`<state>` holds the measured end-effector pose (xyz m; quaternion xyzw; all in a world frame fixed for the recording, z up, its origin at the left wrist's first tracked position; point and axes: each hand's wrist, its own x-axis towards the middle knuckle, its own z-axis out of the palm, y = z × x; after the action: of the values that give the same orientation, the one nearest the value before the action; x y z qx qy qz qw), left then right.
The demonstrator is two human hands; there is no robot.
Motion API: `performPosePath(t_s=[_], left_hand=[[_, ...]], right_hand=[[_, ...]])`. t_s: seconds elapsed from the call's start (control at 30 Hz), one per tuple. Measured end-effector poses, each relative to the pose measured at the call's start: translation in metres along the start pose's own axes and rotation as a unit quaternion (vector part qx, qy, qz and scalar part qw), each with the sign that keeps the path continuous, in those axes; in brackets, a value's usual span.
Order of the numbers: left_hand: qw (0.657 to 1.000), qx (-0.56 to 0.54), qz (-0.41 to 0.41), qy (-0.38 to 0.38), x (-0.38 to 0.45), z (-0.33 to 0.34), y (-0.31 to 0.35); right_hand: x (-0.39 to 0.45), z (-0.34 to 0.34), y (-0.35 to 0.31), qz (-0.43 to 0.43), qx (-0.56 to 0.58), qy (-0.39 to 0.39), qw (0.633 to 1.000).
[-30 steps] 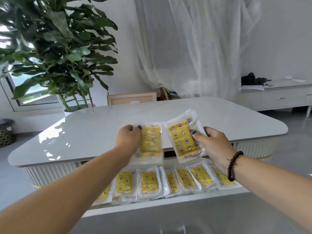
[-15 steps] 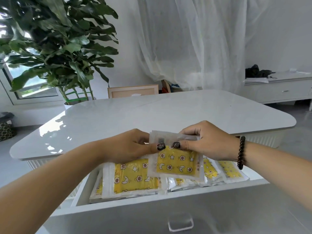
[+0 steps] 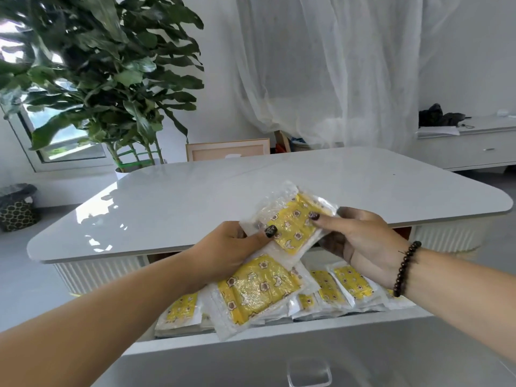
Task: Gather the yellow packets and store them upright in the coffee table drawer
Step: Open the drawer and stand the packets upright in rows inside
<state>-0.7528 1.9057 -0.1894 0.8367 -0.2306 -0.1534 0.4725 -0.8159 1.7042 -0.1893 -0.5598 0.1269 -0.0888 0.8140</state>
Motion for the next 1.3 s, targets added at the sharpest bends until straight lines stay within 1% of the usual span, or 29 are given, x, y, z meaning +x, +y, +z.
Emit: performPosePath(t_s=[0.07,0.13,0.2,0.27,0.33,0.37,0.43,0.5,0.57,0.63,0.67,0.73,0.77,0.83,0.93,1.07,1.17,1.23,1.27,1.3], left_hand=[[0.999,-0.044,-0.005,0.010,0.006,0.012,0.001],[0.997,-0.063,-0.009,0.034,0.014,0.024,0.004],[0.997,-0.063,-0.007,0.044,0.023,0.033,0.007],[0.997,-0.057,-0.003,0.050,0.032,0.039,0.007],[0.997,-0.046,-0.005,0.059,0.039,0.042,0.006],[0.997,-0.043,-0.009,0.066,0.043,0.043,0.005],[0.995,-0.050,-0.029,0.077,0.051,0.044,-0.003],[0.994,-0.052,-0.057,0.072,0.057,0.046,-0.015],[0.994,-0.036,-0.080,0.061,0.060,0.050,-0.027],[0.994,-0.017,-0.090,0.055,0.061,0.055,-0.036],[0.994,-0.009,-0.093,0.057,0.061,0.056,-0.039],[0.993,-0.006,-0.099,0.060,0.061,0.058,-0.044],[0.993,-0.012,-0.103,0.058,0.062,0.058,-0.046],[0.992,-0.028,-0.115,0.054,0.063,0.057,-0.050],[0.989,-0.048,-0.130,0.049,0.067,0.057,-0.056],[0.987,-0.058,-0.141,0.043,0.069,0.060,-0.061],[0.986,-0.063,-0.151,0.042,0.069,0.062,-0.062],[0.985,-0.068,-0.154,0.045,0.069,0.062,-0.061],[0.985,-0.068,-0.154,0.045,0.068,0.061,-0.061],[0.984,-0.069,-0.155,0.045,0.068,0.060,-0.061]], right_hand=[[0.005,0.003,0.004,-0.005,0.036,0.048,0.998],[0.007,0.008,0.007,-0.003,0.048,0.047,0.998],[0.012,0.008,0.006,-0.013,0.019,0.049,0.999],[0.021,-0.001,-0.002,-0.048,0.003,0.071,0.996],[0.035,-0.022,-0.016,-0.077,0.002,0.092,0.993],[0.042,-0.037,-0.023,-0.077,0.003,0.092,0.993],[0.052,-0.069,-0.031,-0.047,-0.043,0.068,0.996],[0.060,-0.101,-0.031,0.014,-0.154,0.028,0.987],[0.069,-0.128,-0.025,0.100,-0.280,-0.012,0.955],[0.082,-0.146,-0.015,0.166,-0.393,-0.018,0.904],[0.090,-0.152,-0.010,0.175,-0.449,-0.003,0.876],[0.107,-0.165,0.004,0.166,-0.548,0.036,0.819],[0.115,-0.171,0.010,0.165,-0.580,0.055,0.796],[0.124,-0.177,0.020,0.174,-0.609,0.092,0.768],[0.130,-0.184,0.035,0.189,-0.624,0.134,0.747],[0.132,-0.190,0.053,0.196,-0.657,0.130,0.716],[0.133,-0.191,0.058,0.176,-0.690,0.121,0.691],[0.132,-0.191,0.061,0.134,-0.730,0.115,0.660],[0.129,-0.190,0.062,0.097,-0.757,0.110,0.637],[0.127,-0.188,0.062,0.059,-0.790,0.100,0.602]])
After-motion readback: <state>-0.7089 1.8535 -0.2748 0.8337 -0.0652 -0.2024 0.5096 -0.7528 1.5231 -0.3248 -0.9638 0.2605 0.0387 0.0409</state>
